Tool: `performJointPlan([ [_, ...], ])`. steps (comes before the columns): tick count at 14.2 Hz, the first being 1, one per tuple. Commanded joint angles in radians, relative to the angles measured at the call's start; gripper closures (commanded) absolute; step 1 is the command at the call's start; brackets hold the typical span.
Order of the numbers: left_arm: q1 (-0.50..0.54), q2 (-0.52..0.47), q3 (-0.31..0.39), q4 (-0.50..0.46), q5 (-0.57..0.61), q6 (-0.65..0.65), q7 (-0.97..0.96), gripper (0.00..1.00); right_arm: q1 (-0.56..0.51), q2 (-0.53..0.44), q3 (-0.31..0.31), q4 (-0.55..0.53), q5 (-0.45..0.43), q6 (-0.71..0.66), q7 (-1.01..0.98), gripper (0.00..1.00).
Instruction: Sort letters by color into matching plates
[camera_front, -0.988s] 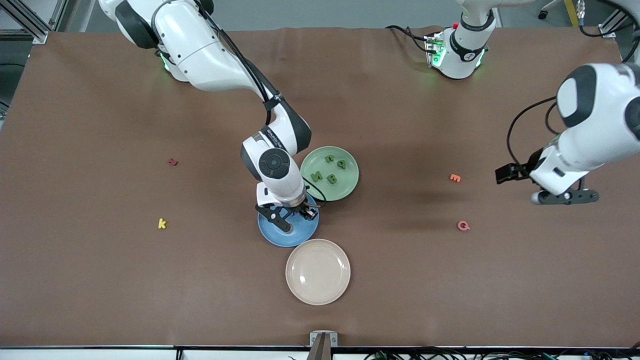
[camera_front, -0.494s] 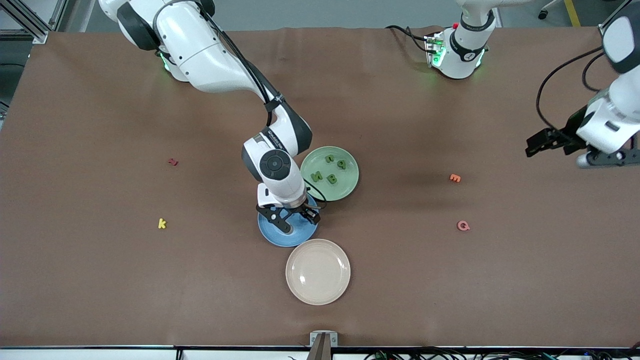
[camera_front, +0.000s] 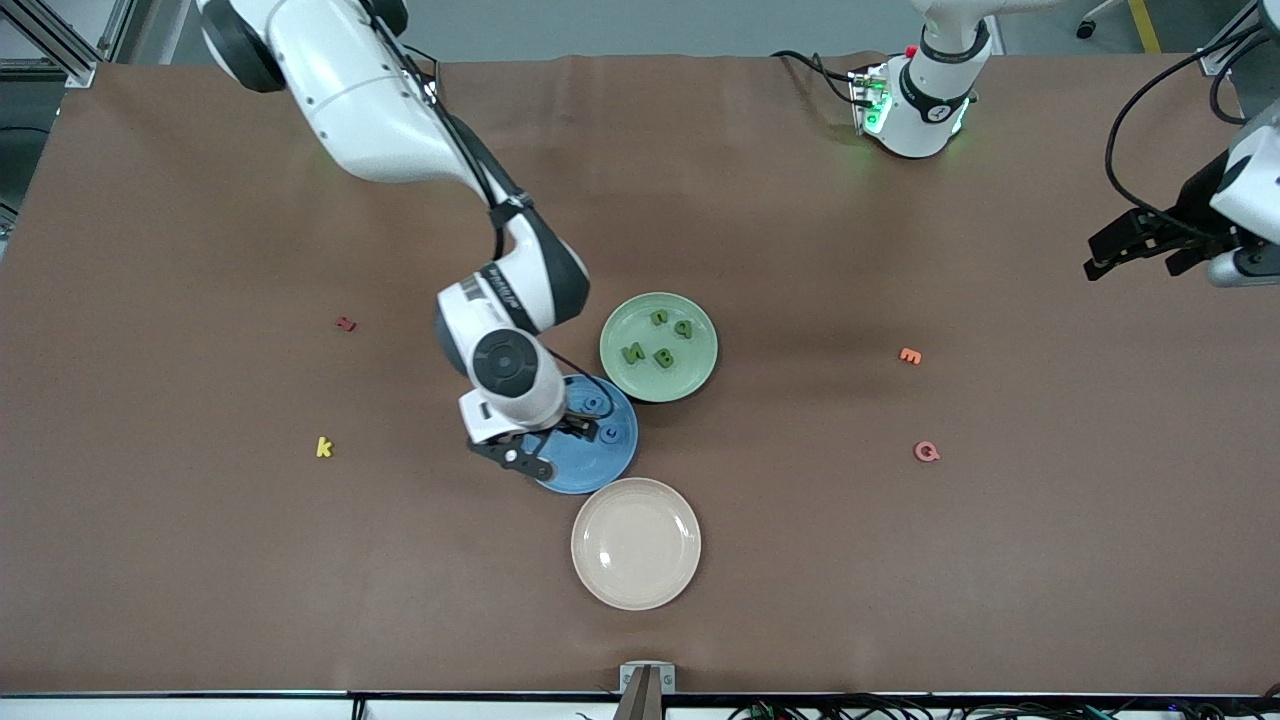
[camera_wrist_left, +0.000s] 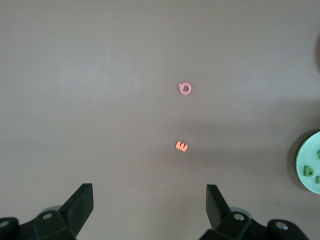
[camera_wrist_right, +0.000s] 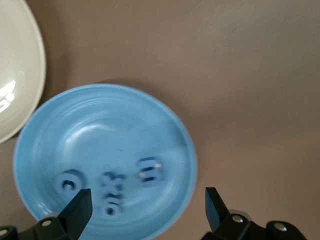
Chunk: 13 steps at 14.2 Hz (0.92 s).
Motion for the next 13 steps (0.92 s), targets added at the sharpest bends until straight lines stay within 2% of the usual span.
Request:
performJointPlan([
  [1, 0.004, 0.02, -0.002, 0.099, -0.011, -0.033, 0.017, 0.01, -0.074, -0.147, 0.009, -0.128, 0.0, -0.062, -0.163, 0.0],
  [3, -0.002, 0.052, -0.005, 0.165, -0.007, -0.033, 0.01, 0.01, -0.14, -0.271, 0.007, -0.271, -0.023, -0.064, -0.319, 0.0],
  [5, -0.007, 0.063, -0.006, 0.189, 0.001, -0.033, 0.01, 0.01, -0.215, -0.373, 0.007, -0.356, -0.051, -0.108, -0.453, 0.0],
  [9, -0.016, 0.112, -0.009, 0.286, -0.001, -0.033, 0.015, 0.01, -0.33, -0.48, 0.007, -0.348, -0.105, -0.274, -0.629, 0.0],
  [13, -0.024, 0.141, -0.022, 0.294, 0.015, -0.033, 0.017, 0.01, -0.396, -0.557, 0.009, -0.339, -0.106, -0.338, -0.654, 0.0],
])
